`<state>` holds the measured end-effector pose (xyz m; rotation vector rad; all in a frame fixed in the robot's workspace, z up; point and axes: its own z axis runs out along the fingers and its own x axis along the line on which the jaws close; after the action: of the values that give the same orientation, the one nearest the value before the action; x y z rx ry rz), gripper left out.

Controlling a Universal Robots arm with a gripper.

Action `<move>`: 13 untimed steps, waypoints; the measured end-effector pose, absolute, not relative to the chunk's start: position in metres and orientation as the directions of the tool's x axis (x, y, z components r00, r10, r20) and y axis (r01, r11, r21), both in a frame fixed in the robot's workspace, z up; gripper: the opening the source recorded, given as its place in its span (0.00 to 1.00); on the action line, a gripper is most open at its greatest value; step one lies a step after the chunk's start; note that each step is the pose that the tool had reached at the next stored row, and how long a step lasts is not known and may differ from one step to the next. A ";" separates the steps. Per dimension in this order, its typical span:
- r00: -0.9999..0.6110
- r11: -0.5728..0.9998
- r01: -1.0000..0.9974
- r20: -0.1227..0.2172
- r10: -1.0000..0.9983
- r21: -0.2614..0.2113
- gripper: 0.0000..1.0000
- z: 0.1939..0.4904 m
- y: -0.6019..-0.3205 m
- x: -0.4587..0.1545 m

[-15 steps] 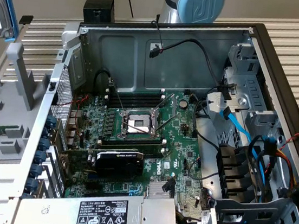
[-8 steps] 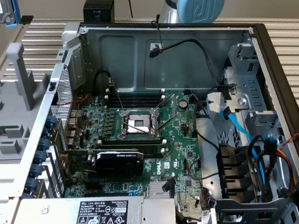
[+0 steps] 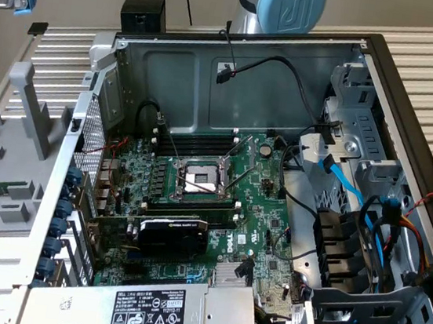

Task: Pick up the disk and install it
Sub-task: 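Pick up the disk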

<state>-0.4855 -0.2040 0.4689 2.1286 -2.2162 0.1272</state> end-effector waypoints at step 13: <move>-0.041 0.040 -0.999 0.105 -0.994 -0.014 0.37 0.506 -0.211 -0.453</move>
<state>-0.4526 -0.2113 0.5061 2.1287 -2.2162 0.1271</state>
